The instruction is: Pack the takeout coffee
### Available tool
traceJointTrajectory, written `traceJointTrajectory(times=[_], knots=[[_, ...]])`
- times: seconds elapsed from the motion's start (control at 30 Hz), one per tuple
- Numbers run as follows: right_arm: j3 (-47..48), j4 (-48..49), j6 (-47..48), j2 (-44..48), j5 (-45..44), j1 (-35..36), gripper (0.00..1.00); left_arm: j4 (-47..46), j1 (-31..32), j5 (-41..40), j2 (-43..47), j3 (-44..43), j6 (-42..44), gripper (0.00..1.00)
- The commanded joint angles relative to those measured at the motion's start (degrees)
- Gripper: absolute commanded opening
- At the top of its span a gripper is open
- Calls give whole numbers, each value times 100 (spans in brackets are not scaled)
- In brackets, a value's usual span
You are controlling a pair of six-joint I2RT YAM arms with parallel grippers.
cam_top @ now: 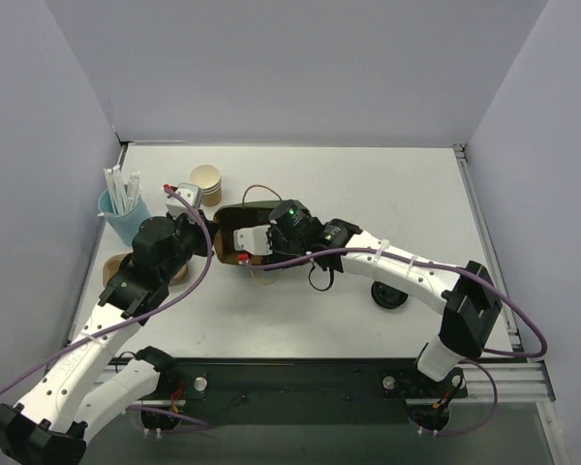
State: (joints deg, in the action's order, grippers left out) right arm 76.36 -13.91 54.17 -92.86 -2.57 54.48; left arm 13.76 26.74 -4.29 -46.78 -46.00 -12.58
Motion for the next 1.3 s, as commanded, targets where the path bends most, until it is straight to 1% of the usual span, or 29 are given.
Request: traceJointTrajectory(times=[0.0, 0.07, 0.13, 0.17, 0.27, 0.3, 0.37, 0.4, 0.5, 0.53, 0.73, 0.83, 0.9, 1.07, 1.27], knots=[[-42, 90, -100, 198, -121, 89, 30, 109, 77, -238, 11, -348, 256, 0], [-7, 99, -152, 198, -147, 81, 30, 118, 103, -160, 46, -340, 282, 0], [54, 117, -126, 189, -156, 89, 31, -57, 103, 155, 169, -209, 361, 0], [150, 134, -74, 172, -165, 89, 30, -284, 103, 409, 231, -121, 361, 0], [300, 152, 66, 119, -200, 63, 30, -802, 103, 797, 451, 275, 370, 0], [336, 143, 111, 119, -200, 54, 30, -926, 103, 1060, 494, 363, 370, 0], [336, 161, 294, 136, -209, 19, 30, -1172, 103, 1237, 548, 521, 423, 0], [310, 169, 383, 163, -192, 10, 30, -1226, 103, 1403, 548, 556, 388, 0], [275, 222, 532, 251, 37, -112, 31, -1297, 94, 1572, 548, 636, 379, 0], [240, 222, 620, 251, 46, -130, 31, -1488, 94, 1676, 556, 706, 370, 0], [73, 266, 1085, 216, 186, -332, 31, -1490, 7, 2081, 635, 855, 432, 0], [-102, 362, 1218, 233, 213, -341, 31, -1525, -64, 2178, 662, 926, 440, 0], [-234, 433, 1227, 259, 485, -341, 31, -1464, -134, 2152, 618, 944, 510, 0], [-779, 986, 1359, 374, 564, -210, 29, -1446, -310, 2152, 487, 909, 608, 0], [-877, 1171, 1430, 356, 512, -253, 29, -1552, -415, 2213, 319, 864, 449, 0]])
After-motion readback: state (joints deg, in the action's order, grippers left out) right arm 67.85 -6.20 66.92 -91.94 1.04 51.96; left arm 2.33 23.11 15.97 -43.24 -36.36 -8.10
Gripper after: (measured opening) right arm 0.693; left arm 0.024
